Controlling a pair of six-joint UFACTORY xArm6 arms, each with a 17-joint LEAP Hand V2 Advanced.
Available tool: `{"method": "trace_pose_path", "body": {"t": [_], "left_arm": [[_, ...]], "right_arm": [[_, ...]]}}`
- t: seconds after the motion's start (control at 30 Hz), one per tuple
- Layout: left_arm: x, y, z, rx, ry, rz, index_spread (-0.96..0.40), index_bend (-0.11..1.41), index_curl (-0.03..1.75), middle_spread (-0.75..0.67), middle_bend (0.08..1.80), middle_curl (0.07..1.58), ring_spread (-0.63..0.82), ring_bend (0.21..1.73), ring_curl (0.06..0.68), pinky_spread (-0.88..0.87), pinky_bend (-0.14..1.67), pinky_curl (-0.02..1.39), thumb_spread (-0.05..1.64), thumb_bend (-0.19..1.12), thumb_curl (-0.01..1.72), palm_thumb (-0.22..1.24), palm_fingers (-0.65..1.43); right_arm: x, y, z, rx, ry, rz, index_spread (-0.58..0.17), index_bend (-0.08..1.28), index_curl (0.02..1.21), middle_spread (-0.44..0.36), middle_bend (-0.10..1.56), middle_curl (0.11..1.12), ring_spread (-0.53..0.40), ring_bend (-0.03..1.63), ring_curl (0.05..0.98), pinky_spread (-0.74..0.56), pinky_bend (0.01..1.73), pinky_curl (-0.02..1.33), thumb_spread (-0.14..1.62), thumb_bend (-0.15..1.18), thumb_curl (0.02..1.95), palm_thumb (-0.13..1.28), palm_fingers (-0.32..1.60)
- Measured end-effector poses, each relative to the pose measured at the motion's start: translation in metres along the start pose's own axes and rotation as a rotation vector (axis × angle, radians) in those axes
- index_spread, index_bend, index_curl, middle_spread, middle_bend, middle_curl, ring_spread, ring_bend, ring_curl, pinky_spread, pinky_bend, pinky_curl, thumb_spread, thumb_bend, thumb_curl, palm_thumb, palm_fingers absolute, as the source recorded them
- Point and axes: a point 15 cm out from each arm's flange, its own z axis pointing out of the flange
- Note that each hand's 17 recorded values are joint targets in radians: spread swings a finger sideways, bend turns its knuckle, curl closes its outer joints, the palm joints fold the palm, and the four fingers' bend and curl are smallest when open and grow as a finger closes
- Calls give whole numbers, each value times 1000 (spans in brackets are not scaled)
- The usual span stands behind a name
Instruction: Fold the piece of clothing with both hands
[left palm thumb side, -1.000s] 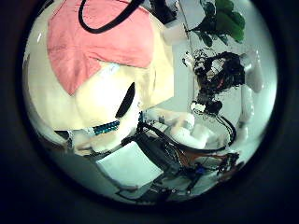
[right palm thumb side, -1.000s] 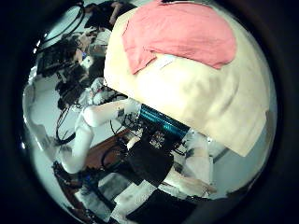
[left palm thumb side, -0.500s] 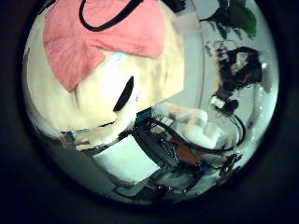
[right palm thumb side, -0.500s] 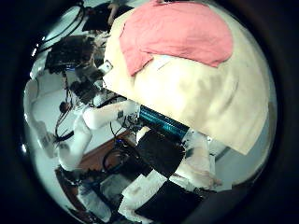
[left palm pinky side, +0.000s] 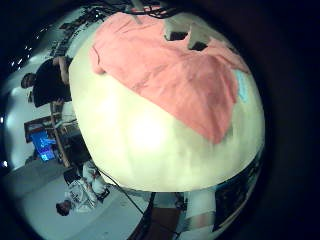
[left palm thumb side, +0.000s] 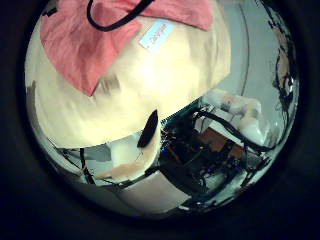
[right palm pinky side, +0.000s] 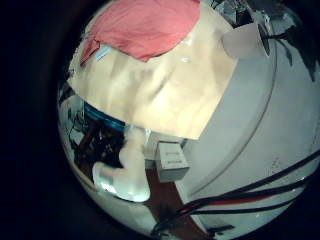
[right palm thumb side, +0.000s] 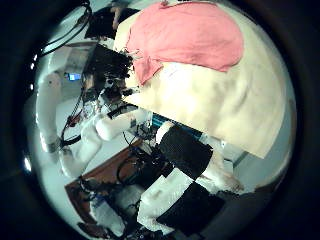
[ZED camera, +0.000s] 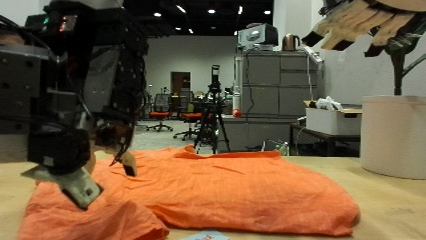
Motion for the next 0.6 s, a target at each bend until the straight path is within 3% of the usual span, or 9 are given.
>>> {"method": "trace_pose_path", "body": {"t": [0.2,0.6], "left_arm": [[-8,-6,22,-18,2,4,13,157,309,291,179,324,503,421,196,463,308,284,897,-34,309,217,-27],[-29,-14,36,-4,-52,-42,52,150,284,264,203,314,519,406,201,488,320,302,904,-23,317,247,2]], "right_arm": [[7,5,1,-23,24,10,-246,199,395,117,189,299,256,217,236,404,185,237,1346,-11,203,415,363],[7,9,7,-54,23,26,-236,198,395,144,186,298,260,204,232,404,189,237,1347,-10,199,415,354]]}}
